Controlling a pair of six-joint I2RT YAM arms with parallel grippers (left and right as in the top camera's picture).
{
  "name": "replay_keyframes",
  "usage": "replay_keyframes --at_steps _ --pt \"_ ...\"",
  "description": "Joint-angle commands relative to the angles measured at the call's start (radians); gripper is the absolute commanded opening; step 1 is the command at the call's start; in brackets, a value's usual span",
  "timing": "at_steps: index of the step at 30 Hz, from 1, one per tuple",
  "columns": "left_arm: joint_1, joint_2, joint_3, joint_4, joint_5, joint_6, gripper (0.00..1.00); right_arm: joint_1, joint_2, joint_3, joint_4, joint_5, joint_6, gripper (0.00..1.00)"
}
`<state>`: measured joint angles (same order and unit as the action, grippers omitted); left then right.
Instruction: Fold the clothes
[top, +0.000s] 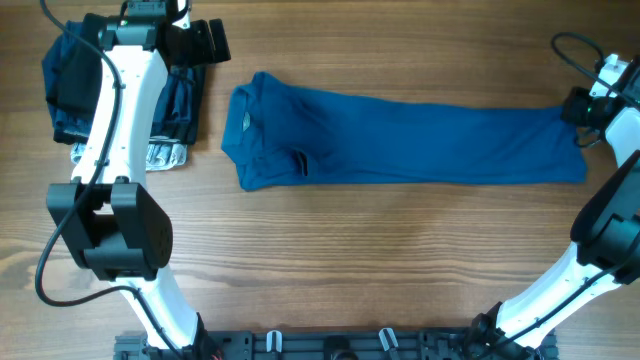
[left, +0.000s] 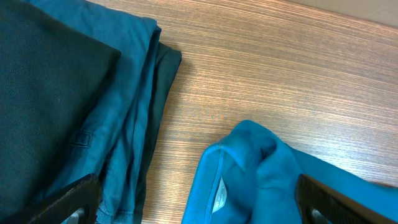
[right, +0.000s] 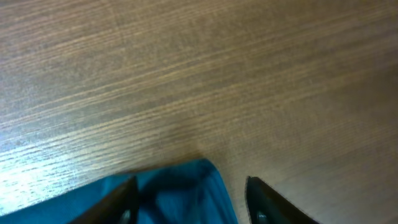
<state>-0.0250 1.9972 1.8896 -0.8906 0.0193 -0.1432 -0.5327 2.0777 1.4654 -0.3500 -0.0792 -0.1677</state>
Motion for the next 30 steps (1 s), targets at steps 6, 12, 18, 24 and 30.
replay_keyframes --at_steps 6,12,18,24,30 --pt "0.001 0.006 -0.003 0.002 -0.006 0.002 1.0 -0.014 -0.099 0.048 -0.299 0.034 0.217 0.55" --pt "0.001 0.006 -0.003 0.002 -0.006 0.002 1.0 -0.041 -0.074 -0.033 -0.349 0.038 0.22 0.4" --pt "0.001 0.006 -0.003 0.002 -0.006 0.002 1.0 -0.069 -0.046 -0.159 -0.196 0.039 0.22 0.3" --pt "0.001 0.006 -0.003 0.002 -0.006 0.002 1.0 -0.135 -0.039 -0.22 -0.24 0.192 0.341 0.15" --pt "0.001 0.006 -0.003 0.002 -0.006 0.002 1.0 -0.198 -0.04 -0.219 -0.244 0.033 0.309 0.19"
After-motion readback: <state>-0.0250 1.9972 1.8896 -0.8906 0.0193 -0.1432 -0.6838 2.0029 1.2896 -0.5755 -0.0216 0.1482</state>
